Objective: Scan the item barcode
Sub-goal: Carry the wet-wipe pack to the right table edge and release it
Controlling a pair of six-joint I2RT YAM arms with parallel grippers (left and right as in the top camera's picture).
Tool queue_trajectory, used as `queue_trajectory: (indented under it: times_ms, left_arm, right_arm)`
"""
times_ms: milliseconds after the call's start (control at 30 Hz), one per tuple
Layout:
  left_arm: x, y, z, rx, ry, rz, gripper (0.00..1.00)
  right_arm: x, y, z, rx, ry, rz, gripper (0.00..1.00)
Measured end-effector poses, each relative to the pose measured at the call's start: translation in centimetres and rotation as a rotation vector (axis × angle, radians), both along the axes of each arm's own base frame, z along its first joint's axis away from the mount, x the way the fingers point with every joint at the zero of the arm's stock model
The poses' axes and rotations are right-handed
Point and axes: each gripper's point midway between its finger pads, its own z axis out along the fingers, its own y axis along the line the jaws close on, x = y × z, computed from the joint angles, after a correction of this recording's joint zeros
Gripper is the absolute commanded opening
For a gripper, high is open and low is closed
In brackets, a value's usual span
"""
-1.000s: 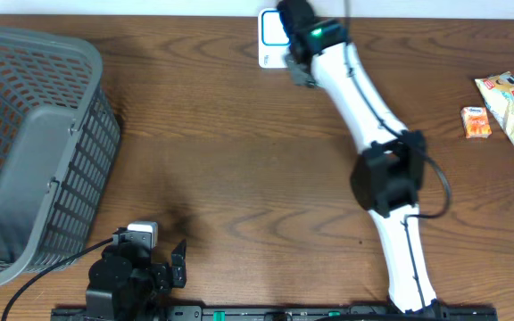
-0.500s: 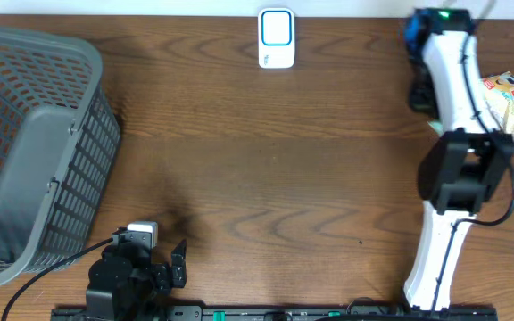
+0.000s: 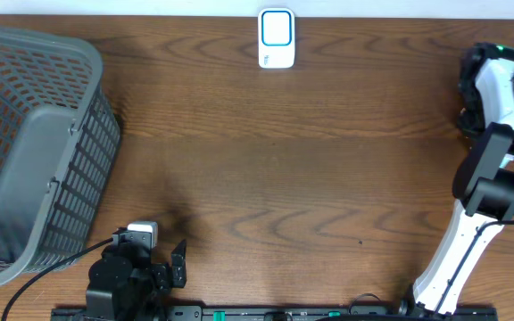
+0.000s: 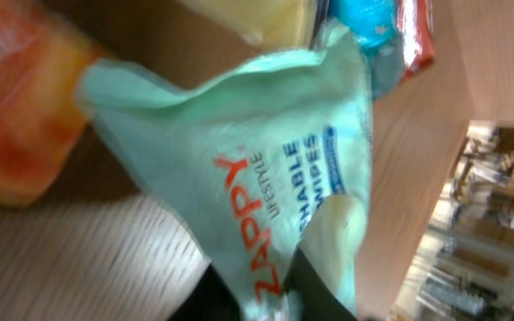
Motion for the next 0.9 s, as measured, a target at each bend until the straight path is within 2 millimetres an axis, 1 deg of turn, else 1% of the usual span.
queue_trajectory:
  times_ms: [33, 67, 133, 200, 233, 300, 333, 367, 467, 500, 533, 600, 633, 700, 767, 900]
  left_arm:
    - [0.0, 0.0, 0.0, 0.0, 0.0, 0.0, 0.98]
    - [0.0, 0.0, 0.0, 0.0, 0.0, 0.0, 0.98]
    - [0.0, 0.0, 0.0, 0.0, 0.0, 0.0, 0.98]
    - [0.0, 0.0, 0.0, 0.0, 0.0, 0.0, 0.98]
    - [0.0, 0.0, 0.0, 0.0, 0.0, 0.0, 0.98]
    - [0.0, 0.0, 0.0, 0.0, 0.0, 0.0, 0.98]
    - [0.0, 0.0, 0.0, 0.0, 0.0, 0.0, 0.98]
    - [0.0, 0.0, 0.0, 0.0, 0.0, 0.0, 0.98]
    - [0.0, 0.0, 0.0, 0.0, 0.0, 0.0, 0.98]
    - [0.0, 0.0, 0.0, 0.0, 0.0, 0.0, 0.98]
    - [0.0, 0.0, 0.0, 0.0, 0.0, 0.0, 0.98]
    - [0.0, 0.0, 0.0, 0.0, 0.0, 0.0, 0.98]
    - [0.0, 0.0, 0.0, 0.0, 0.0, 0.0, 0.98]
    - [0.0, 0.0, 0.0, 0.0, 0.0, 0.0, 0.98]
    - [0.0, 0.0, 0.0, 0.0, 0.0, 0.0, 0.98]
    - [0.0, 0.0, 0.0, 0.0, 0.0, 0.0, 0.98]
  right_arm:
    - [-0.3, -0.4, 0.0, -0.001, 0.002, -0.011, 0.71]
    - [-0.5, -0.7, 0.0, 0.002, 0.001, -0.021, 0.99]
    - [-0.7, -1.0, 0.0, 0.025, -0.008, -0.037, 0.99]
    - [-0.5, -0.8, 0.4, 0.065, -0.04, -0.031, 0.99]
    - [-0.1, -0.5, 0.8, 0.09, -0.068, -0.022, 0.99]
    - [0.8, 0.7, 2.6, 0.152, -0.147, 0.009, 0.99]
    - [1.3, 1.7, 4.4, 0.191, -0.209, 0.038, 0.99]
    - [1.6, 2.3, 5.6, 0.211, -0.248, 0.059, 0.99]
    - [2.2, 5.4, 12.7, 0.282, -0.443, 0.178, 0.99]
    - [2.1, 6.4, 14.8, 0.291, -0.5, 0.216, 0.99]
    - [1.9, 7.7, 17.5, 0.301, -0.569, 0.262, 0.99]
    - [0.7, 10.2, 22.0, 0.318, -0.679, 0.343, 0.99]
    - [-0.4, 11.5, 24.4, 0.325, -0.736, 0.385, 0.99]
    - [-2.3, 13.3, 27.5, 0.332, -0.813, 0.443, 0.99]
    - [-4.5, 14.6, 30.6, 0.323, -0.9, 0.494, 0.99]
    - [-7.8, 15.6, 34.2, 0.286, -1.014, 0.537, 0.99]
